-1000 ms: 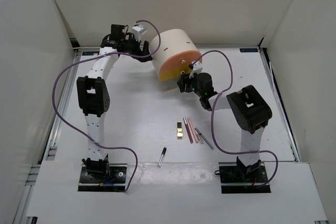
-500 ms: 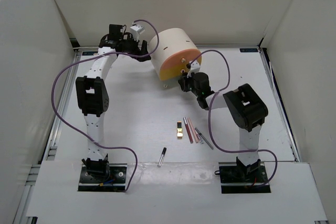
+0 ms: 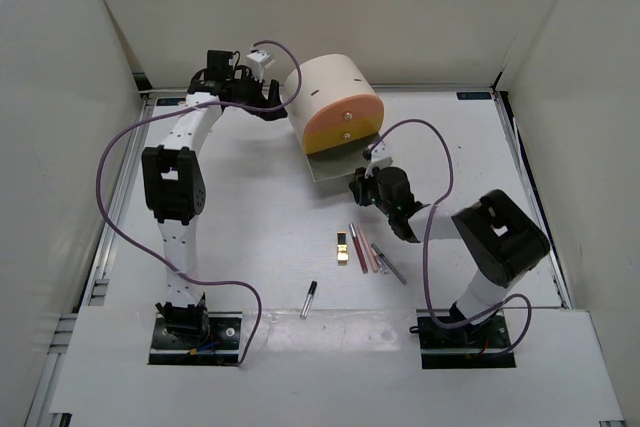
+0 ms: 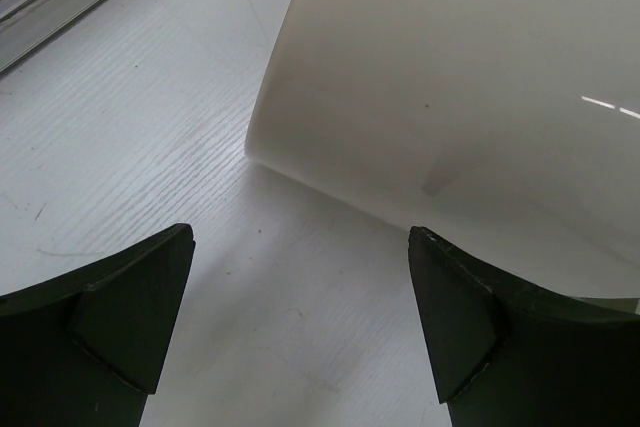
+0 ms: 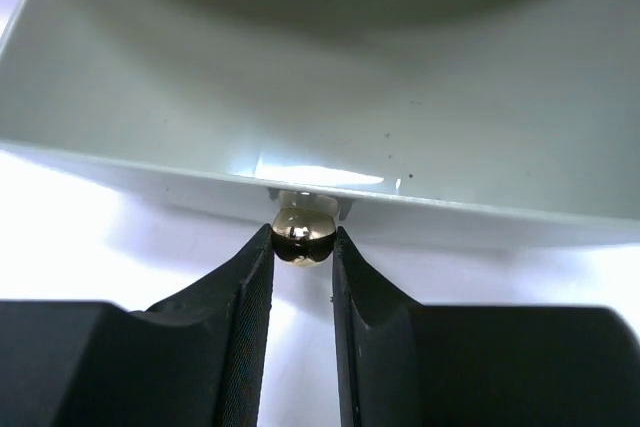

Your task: Organize the makeup

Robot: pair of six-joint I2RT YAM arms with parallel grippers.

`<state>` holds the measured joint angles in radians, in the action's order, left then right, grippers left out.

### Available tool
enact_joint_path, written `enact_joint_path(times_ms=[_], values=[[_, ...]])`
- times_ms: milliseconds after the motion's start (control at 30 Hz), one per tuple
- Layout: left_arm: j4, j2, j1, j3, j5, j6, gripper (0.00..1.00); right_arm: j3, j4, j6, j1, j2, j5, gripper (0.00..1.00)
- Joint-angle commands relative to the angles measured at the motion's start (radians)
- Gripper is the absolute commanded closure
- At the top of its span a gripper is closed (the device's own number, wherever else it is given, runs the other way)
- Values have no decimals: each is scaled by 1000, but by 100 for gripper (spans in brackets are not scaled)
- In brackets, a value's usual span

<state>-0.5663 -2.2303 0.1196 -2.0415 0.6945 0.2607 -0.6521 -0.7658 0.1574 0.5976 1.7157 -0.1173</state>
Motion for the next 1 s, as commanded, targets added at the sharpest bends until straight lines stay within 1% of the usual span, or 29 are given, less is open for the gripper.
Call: enact_joint_path(times_ms=[0,67,100,200,233,267,300,333,433,467,500,533,567,600,633,667,700,733,767,800,900,967], values=[[20,116,-9,17,-1,-15,2,64,98,30,65,-83,-39,89],[14,132,-8,29,-19,-17,2,92,118,39,77,-120,-42,84],[20,138,-8,33,-26,-34,2,94,118,36,77,-126,-42,71],[39,165,-8,66,-68,-73,2,60,158,15,76,-145,-54,50],[45,187,-6,87,-93,-89,2,49,178,11,80,-148,-61,41],[51,199,-8,99,-111,-107,2,36,222,8,83,-160,-61,38],[51,211,-6,115,-124,-135,2,14,249,2,80,-169,-61,30],[57,242,-9,131,-136,-153,2,11,276,5,83,-185,-61,28],[88,325,-9,228,-179,-224,2,6,391,39,87,-264,-67,26],[94,352,-9,283,-197,-242,2,6,431,57,96,-292,-73,26],[101,380,-9,317,-204,-251,2,11,526,76,99,-354,-76,26],[106,438,-9,351,-216,-329,2,17,578,112,111,-393,-103,26],[112,469,-3,430,-246,-362,2,23,630,137,114,-430,-110,28],[120,536,2,470,-271,-394,2,29,751,174,119,-506,-110,29],[118,573,12,516,-301,-456,2,31,832,201,117,-537,-122,33],[121,607,46,611,-363,-481,2,32,906,232,113,-568,-134,34],[120,665,63,654,-378,-501,2,38,1044,254,117,-624,-134,36],[121,696,84,700,-394,-520,2,40,1109,302,120,-654,-137,37],[118,727,110,745,-415,-558,2,46,1164,320,126,-675,-128,42],[97,776,171,804,-497,-575,2,63,1247,332,129,-703,-110,44],[42,843,262,891,-587,-643,2,107,1330,389,154,-789,-73,47],[23,908,311,931,-624,-679,2,124,1355,419,156,-801,-70,47]])
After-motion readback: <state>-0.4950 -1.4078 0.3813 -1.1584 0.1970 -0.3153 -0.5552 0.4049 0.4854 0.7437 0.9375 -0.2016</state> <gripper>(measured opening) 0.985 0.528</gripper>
